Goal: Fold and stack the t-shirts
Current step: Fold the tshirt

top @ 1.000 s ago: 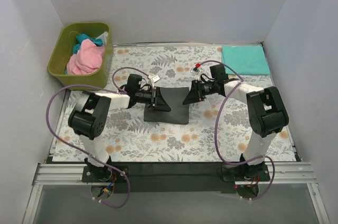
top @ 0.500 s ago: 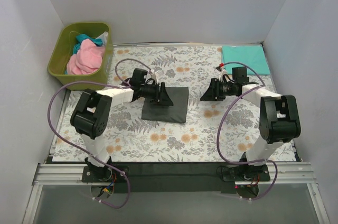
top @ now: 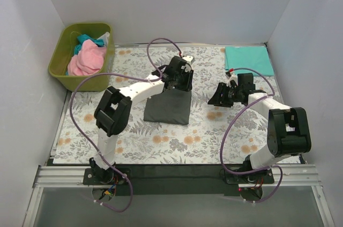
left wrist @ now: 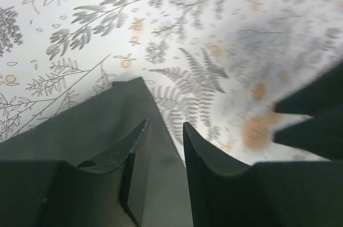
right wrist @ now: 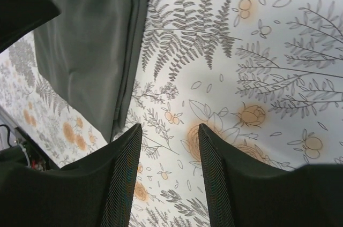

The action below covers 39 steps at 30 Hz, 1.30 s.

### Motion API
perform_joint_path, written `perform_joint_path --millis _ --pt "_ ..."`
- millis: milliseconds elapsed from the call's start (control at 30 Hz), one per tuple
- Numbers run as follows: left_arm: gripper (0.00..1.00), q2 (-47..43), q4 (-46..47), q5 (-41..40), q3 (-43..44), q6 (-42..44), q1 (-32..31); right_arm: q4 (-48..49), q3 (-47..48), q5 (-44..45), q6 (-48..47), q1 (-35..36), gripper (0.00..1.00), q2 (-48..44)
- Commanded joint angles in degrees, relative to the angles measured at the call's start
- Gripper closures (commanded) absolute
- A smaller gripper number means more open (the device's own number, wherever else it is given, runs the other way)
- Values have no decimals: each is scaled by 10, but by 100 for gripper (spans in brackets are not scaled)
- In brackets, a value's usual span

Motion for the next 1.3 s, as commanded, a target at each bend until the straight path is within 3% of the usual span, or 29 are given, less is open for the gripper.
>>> perform_joint_path --millis 0,300,567,800,1000,1267 --pt "71 53 -75 -139 57 -10 -17 20 -6 44 15 0 54 -16" --pt "72 85 -102 -193 103 -45 -38 23 -14 34 10 0 55 -13" --pt "60 100 -109 -210 138 -42 -53 40 -28 25 7 0 53 -11" --pt "56 152 -135 -239 188 -34 -58 41 -24 23 2 -2 51 -7" --pt "57 169 -139 -251 198 -21 -64 44 -24 18 3 -3 51 -1" --pt "67 208 -159 -275 204 -22 -67 84 -35 13 10 -3 51 17"
